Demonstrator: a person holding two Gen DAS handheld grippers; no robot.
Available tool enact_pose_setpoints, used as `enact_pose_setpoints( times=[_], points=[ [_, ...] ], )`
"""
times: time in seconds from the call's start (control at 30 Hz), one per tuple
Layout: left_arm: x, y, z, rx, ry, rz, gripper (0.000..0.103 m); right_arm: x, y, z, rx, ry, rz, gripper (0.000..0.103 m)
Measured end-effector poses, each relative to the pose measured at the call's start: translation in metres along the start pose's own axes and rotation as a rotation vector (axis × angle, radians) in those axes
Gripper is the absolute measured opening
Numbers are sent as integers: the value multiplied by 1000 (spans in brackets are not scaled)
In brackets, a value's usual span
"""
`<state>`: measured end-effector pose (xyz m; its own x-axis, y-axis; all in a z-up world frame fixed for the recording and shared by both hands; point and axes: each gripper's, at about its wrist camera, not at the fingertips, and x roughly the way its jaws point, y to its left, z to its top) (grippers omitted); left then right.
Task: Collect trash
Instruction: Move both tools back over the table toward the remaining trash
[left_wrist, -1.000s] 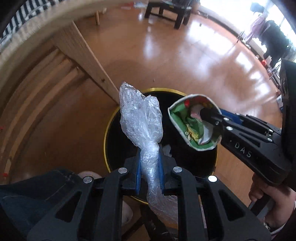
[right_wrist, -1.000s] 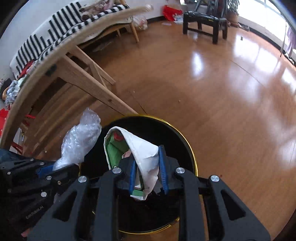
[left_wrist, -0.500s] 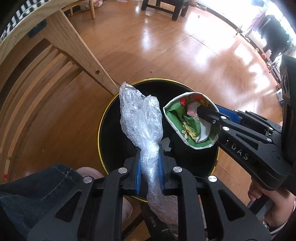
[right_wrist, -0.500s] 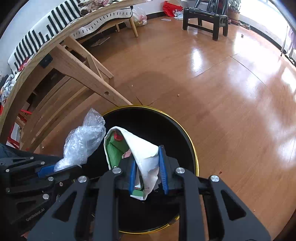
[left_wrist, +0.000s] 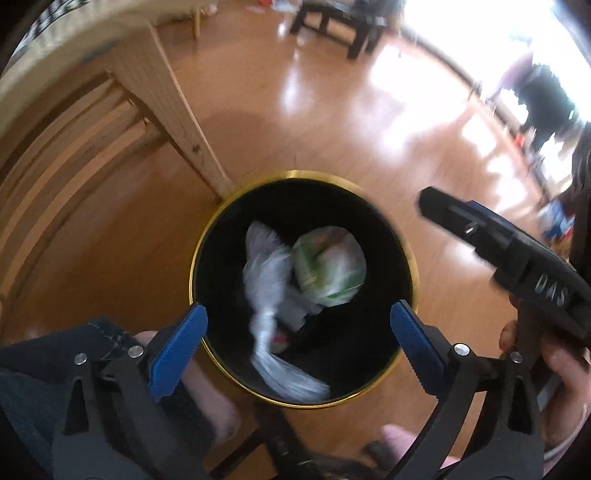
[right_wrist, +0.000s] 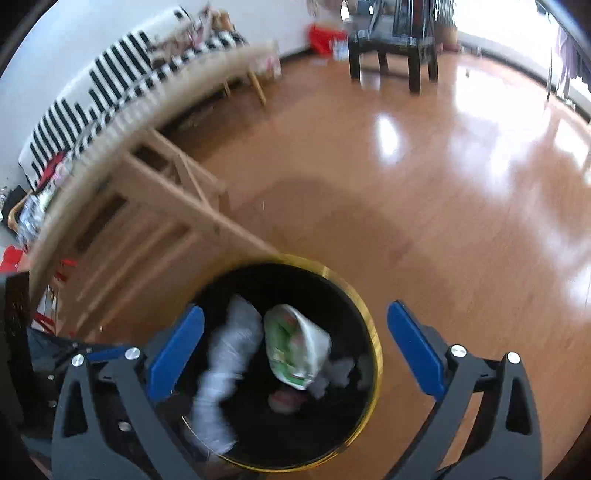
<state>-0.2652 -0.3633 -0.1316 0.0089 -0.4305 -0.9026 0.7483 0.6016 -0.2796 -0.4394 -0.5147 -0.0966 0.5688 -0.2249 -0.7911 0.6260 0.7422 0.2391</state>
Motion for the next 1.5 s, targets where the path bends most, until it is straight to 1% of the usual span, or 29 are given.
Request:
enact_pose_setpoints(
  times=[0.07,0.13,0.17,0.2,0.27,0.3,0.33,0.37,0.43,0.47,0.57,0.67,0.77,0.87,0.93,1.03,1.17,1.23,1.3,1.4,1.5],
  points=[
    [-23,11,-1,-59,-33,-10,96,-22,-1,14,7,-75,-1,96],
    [-57,23,-2,-91,-110,1,96,-42,6,27,-4,-155,-7,96],
    [-84,32,-2,-95,-178,29,96,-46,11,30,-13,-174,-5,96],
    [-104,39,-2,-95,-225,60,96,-51,22,35,-34,-194,-2,96],
    [-152,68,-2,-121,-312,152,97,-52,47,45,-86,-200,25,96],
    [-169,86,-3,-151,-330,195,97,-50,60,48,-112,-200,43,96],
    [-181,102,-3,-179,-341,231,97,-47,83,53,-155,-196,75,96],
    [-199,131,-6,-233,-363,302,97,-44,100,57,-188,-191,97,96],
    [-215,168,-11,-302,-372,389,97,-33,142,66,-263,-176,135,96],
    [-224,192,-15,-355,-369,434,97,-28,165,69,-301,-171,147,96],
    [-242,245,-22,-460,-366,485,97,-16,223,77,-402,-167,163,96],
    [-255,283,-17,-502,-367,518,97,-6,275,85,-471,-171,186,96],
    [-263,315,0,-528,-375,525,97,2,323,99,-519,-196,200,96],
    [-268,333,23,-526,-403,542,97,7,360,110,-556,-221,225,96],
    [-263,339,40,-512,-418,554,97,12,384,116,-580,-232,231,96],
    [-242,352,59,-497,-373,513,97,24,418,121,-621,-230,238,96],
    [-222,365,75,-459,-303,513,97,47,456,127,-665,-209,254,96],
    [-219,368,74,-437,-288,517,97,56,470,132,-663,-208,263,96],
    [-218,372,68,-427,-277,523,97,66,484,134,-672,-188,279,96],
    [-223,381,58,-408,-262,541,97,77,493,124,-693,-166,301,96],
    [-225,395,45,-419,-234,551,97,90,501,114,-697,-95,324,96]
  ],
)
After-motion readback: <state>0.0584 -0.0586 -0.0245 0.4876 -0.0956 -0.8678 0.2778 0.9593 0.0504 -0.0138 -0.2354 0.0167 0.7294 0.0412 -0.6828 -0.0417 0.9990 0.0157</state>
